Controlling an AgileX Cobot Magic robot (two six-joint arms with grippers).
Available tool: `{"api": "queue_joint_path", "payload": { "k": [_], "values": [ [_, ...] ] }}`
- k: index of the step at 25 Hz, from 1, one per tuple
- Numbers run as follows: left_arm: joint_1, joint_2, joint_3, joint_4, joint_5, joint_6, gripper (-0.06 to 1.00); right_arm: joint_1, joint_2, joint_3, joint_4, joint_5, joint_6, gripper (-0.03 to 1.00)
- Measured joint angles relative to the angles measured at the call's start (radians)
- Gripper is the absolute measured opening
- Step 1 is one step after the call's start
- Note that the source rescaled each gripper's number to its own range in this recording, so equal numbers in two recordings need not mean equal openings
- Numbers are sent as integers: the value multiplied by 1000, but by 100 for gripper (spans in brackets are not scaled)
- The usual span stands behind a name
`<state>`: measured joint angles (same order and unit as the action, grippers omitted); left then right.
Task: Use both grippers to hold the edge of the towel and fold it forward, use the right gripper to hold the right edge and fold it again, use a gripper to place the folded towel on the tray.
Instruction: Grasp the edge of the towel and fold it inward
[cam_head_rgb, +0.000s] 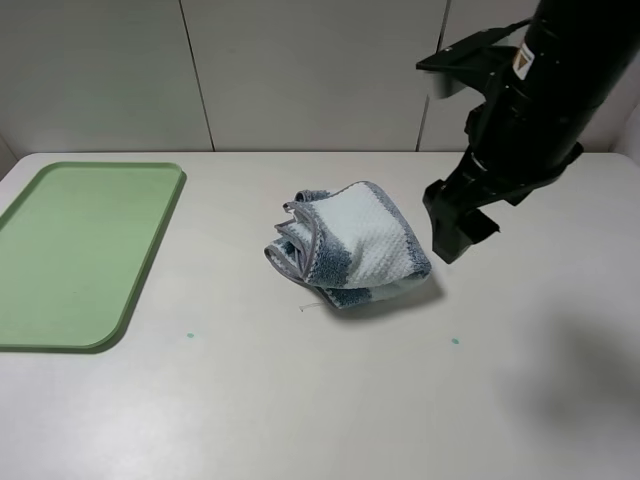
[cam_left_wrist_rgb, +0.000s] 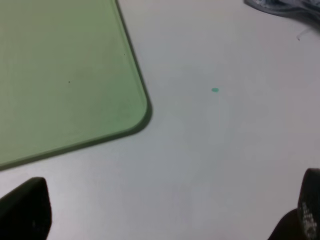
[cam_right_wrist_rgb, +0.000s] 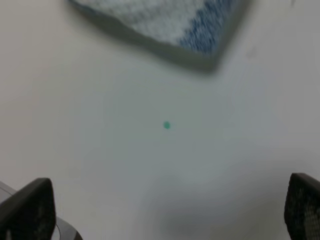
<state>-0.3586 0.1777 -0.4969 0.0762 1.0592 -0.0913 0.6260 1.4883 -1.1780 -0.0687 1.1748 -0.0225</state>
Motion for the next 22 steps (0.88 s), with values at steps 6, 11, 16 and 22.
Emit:
{"api": "queue_joint_path", "payload": {
  "k": [6, 11, 16, 22],
  "values": [
    [0, 0, 0, 0, 0, 0, 99, -103, -84, 109, 0, 9, 0, 100],
    [0, 0, 0, 0, 0, 0, 99, -204, -192, 190, 0, 3, 0, 100],
    [0, 0, 0, 0, 0, 0, 99, -320, -326, 288, 2, -11, 0, 100],
    [0, 0, 0, 0, 0, 0, 99, -459, -528, 419, 27, -51, 0, 100]
  ]
}}
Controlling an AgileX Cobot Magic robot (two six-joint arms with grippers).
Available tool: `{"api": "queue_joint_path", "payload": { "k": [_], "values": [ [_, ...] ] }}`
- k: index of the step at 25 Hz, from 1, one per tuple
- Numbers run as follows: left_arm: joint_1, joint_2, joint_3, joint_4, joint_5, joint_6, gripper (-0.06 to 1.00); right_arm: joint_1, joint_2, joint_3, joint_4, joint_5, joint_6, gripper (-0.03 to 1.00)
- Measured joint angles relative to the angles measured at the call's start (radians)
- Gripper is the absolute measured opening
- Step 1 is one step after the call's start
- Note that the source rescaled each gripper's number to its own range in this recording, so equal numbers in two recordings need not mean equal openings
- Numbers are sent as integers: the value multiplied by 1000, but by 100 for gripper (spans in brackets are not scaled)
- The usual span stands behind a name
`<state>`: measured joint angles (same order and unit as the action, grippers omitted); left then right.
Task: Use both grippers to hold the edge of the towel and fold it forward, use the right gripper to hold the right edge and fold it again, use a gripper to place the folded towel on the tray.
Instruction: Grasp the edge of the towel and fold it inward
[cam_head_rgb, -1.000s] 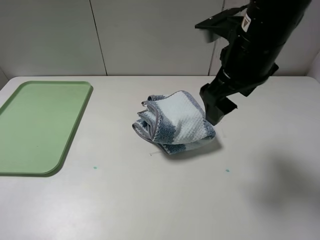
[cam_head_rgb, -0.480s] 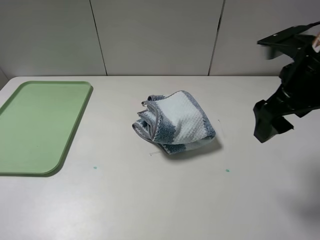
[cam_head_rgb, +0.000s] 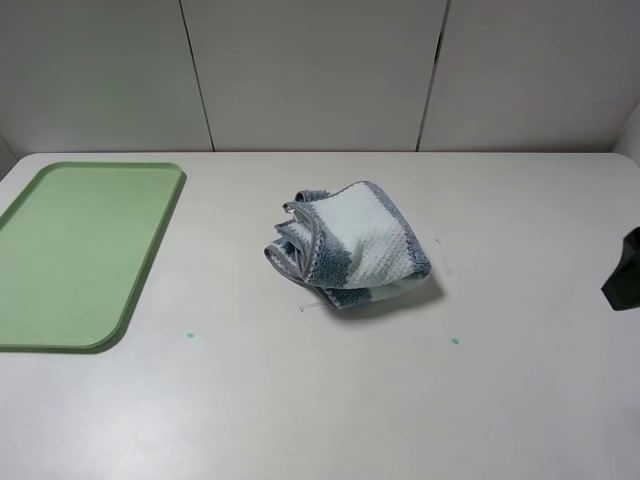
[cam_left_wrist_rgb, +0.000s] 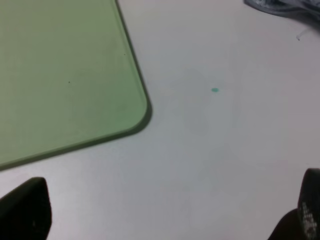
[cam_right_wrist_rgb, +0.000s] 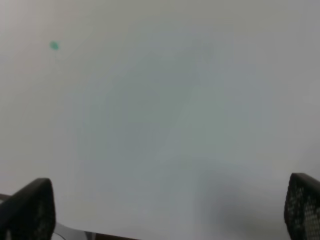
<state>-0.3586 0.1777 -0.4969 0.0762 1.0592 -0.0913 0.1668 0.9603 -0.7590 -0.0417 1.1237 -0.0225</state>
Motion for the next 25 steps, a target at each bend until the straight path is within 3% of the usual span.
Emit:
{"api": "queue_joint_path", "payload": {
  "k": [9, 25],
  "values": [
    [0, 0, 0, 0, 0, 0, 99, -112, -335, 153, 42, -26, -12, 100],
    [0, 0, 0, 0, 0, 0, 99, -118, -802, 257, 93, -99, -46, 100]
  ]
}}
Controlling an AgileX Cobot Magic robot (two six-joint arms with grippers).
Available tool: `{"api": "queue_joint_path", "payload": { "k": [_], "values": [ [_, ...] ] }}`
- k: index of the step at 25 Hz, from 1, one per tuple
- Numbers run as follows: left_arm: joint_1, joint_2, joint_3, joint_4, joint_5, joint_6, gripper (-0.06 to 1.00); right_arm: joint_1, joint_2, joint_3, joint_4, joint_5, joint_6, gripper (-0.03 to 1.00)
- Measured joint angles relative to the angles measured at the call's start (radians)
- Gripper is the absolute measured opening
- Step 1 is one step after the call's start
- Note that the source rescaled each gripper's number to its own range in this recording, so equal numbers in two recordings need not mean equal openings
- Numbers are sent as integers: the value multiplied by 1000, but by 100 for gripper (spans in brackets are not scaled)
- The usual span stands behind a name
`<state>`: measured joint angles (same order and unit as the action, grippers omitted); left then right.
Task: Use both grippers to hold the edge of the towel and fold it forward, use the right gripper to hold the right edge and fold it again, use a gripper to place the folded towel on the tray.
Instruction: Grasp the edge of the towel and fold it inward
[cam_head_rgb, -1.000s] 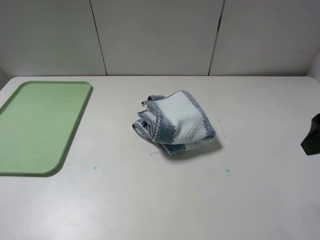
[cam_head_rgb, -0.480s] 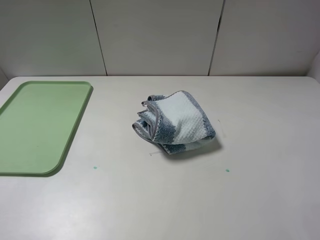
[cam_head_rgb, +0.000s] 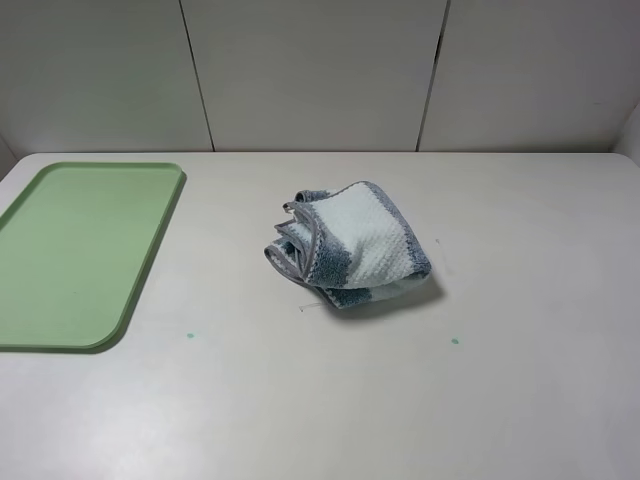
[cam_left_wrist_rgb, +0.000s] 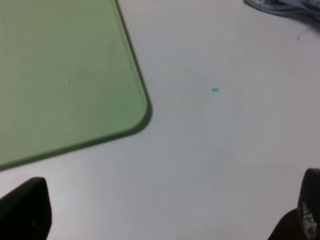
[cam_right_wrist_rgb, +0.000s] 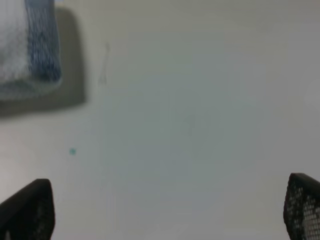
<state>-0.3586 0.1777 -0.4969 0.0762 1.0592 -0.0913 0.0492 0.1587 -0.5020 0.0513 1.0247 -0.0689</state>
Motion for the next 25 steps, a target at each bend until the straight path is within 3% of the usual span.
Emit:
{"api": "queue_joint_path", "payload": {
  "k": [5, 25],
  "values": [
    [0, 0, 0, 0, 0, 0, 99, 0, -161, 0, 1, 0, -11, 100],
    [0, 0, 0, 0, 0, 0, 99, 11, -165, 5, 3, 0, -15, 100]
  ]
}}
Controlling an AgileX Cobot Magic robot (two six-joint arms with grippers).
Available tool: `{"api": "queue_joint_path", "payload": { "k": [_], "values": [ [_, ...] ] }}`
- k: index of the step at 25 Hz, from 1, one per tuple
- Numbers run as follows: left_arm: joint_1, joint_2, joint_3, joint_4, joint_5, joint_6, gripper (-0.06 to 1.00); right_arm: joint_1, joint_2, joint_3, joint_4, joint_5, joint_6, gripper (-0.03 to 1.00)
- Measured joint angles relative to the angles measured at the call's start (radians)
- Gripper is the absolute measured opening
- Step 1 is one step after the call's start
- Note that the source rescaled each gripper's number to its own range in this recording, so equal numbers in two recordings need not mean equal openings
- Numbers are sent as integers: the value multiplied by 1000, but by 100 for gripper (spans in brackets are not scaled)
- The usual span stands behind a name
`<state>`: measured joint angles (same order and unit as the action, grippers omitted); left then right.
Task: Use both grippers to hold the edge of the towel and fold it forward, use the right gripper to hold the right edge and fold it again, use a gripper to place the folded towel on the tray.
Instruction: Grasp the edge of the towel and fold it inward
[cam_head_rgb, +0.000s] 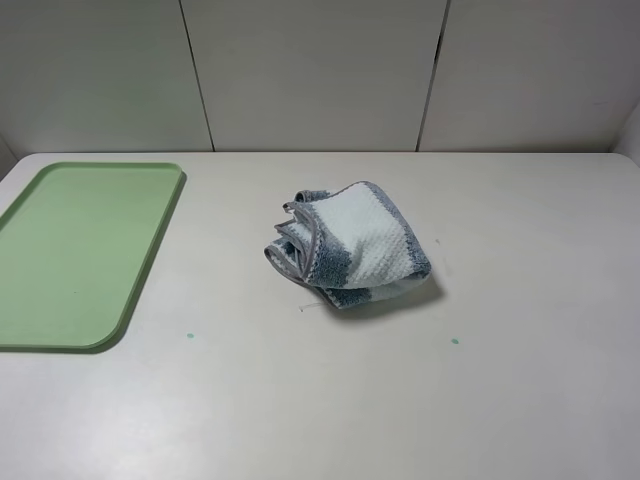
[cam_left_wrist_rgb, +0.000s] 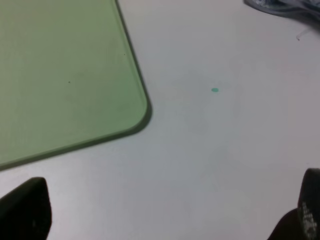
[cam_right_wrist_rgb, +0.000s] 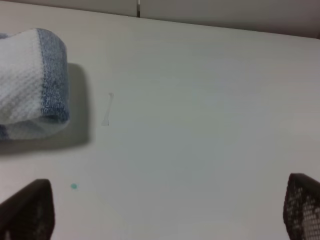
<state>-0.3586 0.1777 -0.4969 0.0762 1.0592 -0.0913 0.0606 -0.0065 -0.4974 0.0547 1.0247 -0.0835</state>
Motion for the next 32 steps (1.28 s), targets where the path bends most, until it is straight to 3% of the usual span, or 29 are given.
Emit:
{"api": "queue_joint_path", "payload": {
  "k": [23, 27, 32],
  "values": [
    [0, 6, 0, 4, -1, -1, 99, 0, 0, 0, 0, 0, 0, 100],
    [0, 74, -12, 3, -26, -71, 99, 0, 0, 0, 0, 0, 0, 100],
    [0, 218, -18, -36, -151, -173, 99, 0, 0, 0, 0, 0, 0, 100]
  ]
}}
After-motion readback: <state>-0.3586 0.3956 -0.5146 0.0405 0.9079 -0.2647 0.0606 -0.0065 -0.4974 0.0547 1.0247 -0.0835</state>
